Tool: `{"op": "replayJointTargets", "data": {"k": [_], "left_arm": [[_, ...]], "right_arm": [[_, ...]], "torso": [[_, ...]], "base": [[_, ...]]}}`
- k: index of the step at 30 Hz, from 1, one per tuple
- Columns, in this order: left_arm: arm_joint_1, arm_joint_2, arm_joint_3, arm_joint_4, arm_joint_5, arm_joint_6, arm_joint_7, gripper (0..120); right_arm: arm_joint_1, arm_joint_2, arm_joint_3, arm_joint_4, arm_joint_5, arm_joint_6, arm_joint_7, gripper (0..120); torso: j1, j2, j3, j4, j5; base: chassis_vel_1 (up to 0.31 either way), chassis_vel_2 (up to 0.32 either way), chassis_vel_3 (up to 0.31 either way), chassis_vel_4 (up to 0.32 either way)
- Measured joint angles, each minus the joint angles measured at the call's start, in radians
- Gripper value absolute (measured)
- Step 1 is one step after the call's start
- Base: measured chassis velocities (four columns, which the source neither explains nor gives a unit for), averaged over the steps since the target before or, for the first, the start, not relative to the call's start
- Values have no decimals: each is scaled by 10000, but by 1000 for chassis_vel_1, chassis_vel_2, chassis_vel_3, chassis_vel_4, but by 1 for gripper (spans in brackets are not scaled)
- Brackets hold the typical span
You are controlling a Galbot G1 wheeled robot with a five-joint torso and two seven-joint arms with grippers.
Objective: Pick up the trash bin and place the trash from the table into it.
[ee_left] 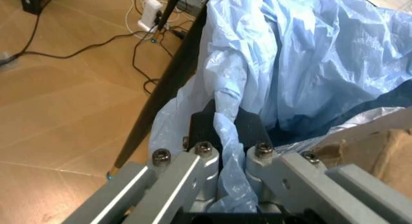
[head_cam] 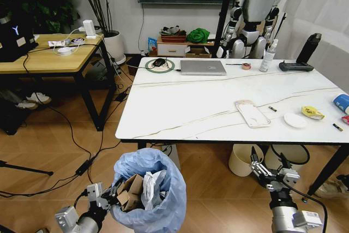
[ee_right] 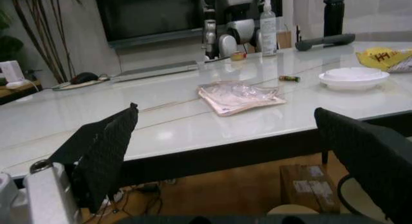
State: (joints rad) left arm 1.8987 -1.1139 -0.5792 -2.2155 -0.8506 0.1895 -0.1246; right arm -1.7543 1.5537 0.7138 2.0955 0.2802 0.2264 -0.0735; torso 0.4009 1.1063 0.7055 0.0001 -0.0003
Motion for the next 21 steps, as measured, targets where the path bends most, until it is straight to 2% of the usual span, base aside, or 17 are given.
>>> {"op": "replayJointTargets", "data": {"k": [10,21], "left_arm": [[133,-16,2,-157,180,-36,86,0],[209,-97,31,-213,328,-73,125,0]], "right_arm": [[-22,-37,-41,12,13,75,-104,100],[-77,-185,-19,125,296,87,-111,100]], "torso": [[1,-1,1,-2,3],[0,0,0,-1,1]], "base": [[-94,-90,82,89],[-2,-4,5,0]]}}
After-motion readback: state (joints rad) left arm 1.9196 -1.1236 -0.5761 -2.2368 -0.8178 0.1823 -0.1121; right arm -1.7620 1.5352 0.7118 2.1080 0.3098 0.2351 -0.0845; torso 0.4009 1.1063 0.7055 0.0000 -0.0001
